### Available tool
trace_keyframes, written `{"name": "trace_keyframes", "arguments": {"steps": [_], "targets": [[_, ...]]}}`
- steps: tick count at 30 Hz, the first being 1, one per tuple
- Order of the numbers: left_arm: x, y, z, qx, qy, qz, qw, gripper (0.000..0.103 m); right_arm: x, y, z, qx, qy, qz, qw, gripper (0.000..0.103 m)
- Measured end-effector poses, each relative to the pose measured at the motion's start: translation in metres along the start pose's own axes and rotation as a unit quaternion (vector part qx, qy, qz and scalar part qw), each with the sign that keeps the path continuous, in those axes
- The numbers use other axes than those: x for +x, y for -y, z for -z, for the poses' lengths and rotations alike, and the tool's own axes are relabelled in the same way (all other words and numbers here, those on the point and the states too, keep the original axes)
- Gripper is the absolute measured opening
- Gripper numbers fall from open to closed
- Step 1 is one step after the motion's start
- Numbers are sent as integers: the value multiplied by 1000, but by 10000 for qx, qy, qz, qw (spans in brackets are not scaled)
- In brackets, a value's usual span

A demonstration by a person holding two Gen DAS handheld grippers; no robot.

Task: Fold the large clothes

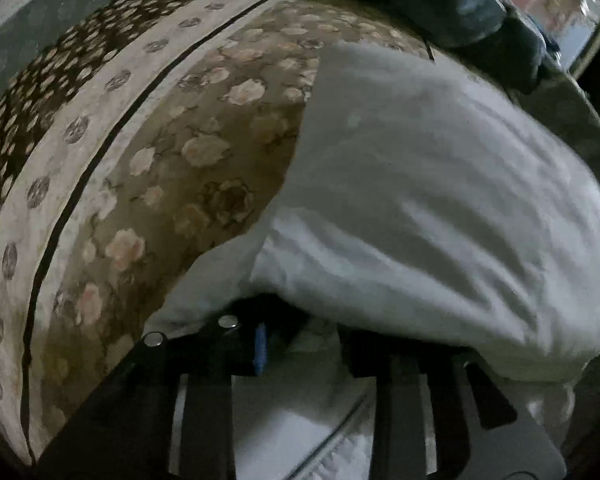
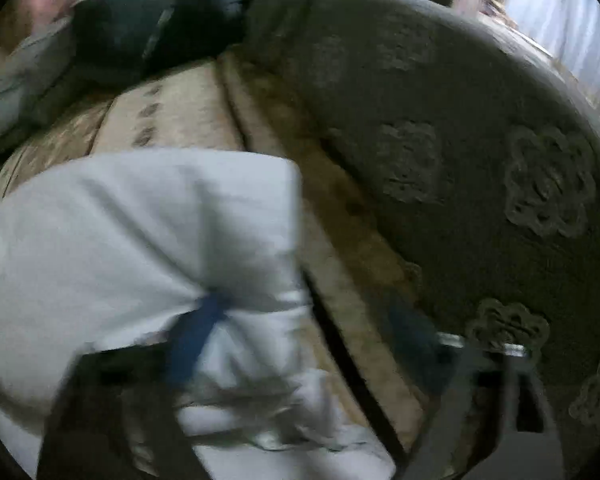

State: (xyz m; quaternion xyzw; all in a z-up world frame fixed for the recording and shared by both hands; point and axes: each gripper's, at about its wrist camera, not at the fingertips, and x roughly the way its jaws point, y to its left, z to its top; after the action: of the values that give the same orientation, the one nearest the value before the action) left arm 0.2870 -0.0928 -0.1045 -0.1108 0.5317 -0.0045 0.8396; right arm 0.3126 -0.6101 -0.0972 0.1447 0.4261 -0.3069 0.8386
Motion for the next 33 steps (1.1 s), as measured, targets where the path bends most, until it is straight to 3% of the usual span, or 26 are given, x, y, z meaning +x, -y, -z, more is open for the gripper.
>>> {"name": "trace_keyframes", "arguments": {"steps": [1,2,3,5,7,8,10,11,13,14,16,18,20,23,24,26,28,33], "targets": [[-9,-2,0,-130,42,44,9999,33,-6,5,-5,92,105,75,9999,89],[-24,-7,3,-422,122,133,9989,41,-16,7,-10,198,303,91,9993,89],[-37,-14,8,-729,221,51,9971,62,-26,8,-13,273,505,-2,9984,90],[-71,-27,14,-1409,684,-170,9875,86,-43,1,-18,274,835,-410,9953,93],[-107,-39,16,-1828,1347,-224,9736,89,-48,-15,-18,-1,891,-476,9949,94],[-119,-40,13,-1880,1668,-144,9678,96,-49,-25,-16,-144,932,-536,9941,94],[-122,-32,-7,-1619,1984,162,9665,100,-48,-43,-14,-468,1020,-817,9903,94],[-114,-18,-21,-1193,2077,235,9706,100,-49,-53,-12,-626,1079,-968,9874,94],[-95,8,-30,-233,2141,76,9765,100,-58,-66,-9,-770,1274,-1091,9828,94],[-80,27,-30,382,2156,-241,9754,100,-63,-75,-11,-852,1347,-1134,9807,95],[-69,44,-18,678,2068,-237,9758,100,-68,-90,-9,-1106,1435,-1235,9757,99],[-61,50,-23,657,1946,210,9785,100,-64,-108,-1,-1538,1409,-1246,9701,99],[-52,61,-31,755,1954,333,9773,100,-53,-120,4,-1786,1221,-1183,9691,99],[-15,72,-29,1139,1591,-179,9805,100,-34,-123,13,-1677,840,-1192,9750,101],[5,71,-30,1208,1221,-241,9848,100,-23,-123,14,-1560,658,-1195,9783,101],[31,60,-33,861,757,7,9934,100,-5,-123,21,-1555,443,-1152,9801,102],[48,55,-40,771,319,14,9965,100,10,-130,38,-1863,516,-918,9768,102],[65,72,-36,1363,307,-474,9891,100,39,-124,51,-1601,73,-1084,9811,102]]}}
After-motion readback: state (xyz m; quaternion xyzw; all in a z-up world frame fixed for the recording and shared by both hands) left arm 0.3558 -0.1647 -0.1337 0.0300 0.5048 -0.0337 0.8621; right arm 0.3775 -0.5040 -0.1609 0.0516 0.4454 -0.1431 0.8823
